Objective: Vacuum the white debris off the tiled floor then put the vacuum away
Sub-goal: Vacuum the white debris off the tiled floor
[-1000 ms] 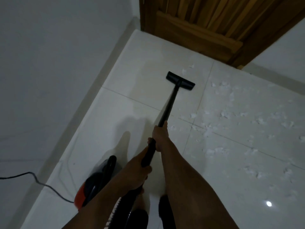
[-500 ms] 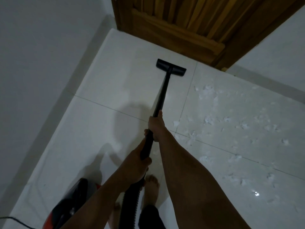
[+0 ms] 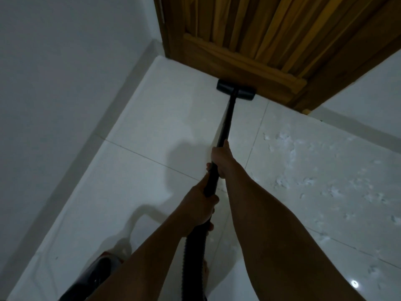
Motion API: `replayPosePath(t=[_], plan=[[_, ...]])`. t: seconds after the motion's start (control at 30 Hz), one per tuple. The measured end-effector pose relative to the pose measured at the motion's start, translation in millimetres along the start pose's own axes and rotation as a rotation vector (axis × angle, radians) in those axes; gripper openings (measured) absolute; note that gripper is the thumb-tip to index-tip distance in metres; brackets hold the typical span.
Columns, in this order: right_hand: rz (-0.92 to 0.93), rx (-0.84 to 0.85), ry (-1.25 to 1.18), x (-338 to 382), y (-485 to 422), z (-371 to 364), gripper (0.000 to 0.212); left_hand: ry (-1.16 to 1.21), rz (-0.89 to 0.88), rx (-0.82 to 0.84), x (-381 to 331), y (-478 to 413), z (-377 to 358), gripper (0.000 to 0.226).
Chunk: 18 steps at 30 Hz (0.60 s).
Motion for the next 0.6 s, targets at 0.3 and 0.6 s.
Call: replayPosePath(t=[0.3,0.6], plan=[[0.019,0.015,-0.066,-18.1,67.4,-25.0,0.064,-0.041,-0.109,-0.018,33.4,62.5,25.8,0.072],[0.037,0.006,-0.051,-49.7,164.5,-54.7,0.063,-0.062,-0.141,-0.022,103.0,135.1,52.4,0.072]])
Point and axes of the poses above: each hand's wrist, its own y-axis away from the middle knuckle, its own z-axis out of the back of the hand, x = y × z, the point moved 6 cm from there along -y, towards the middle knuckle, and after that the axes turned 12 degrees about z, right-handed, at the moved point
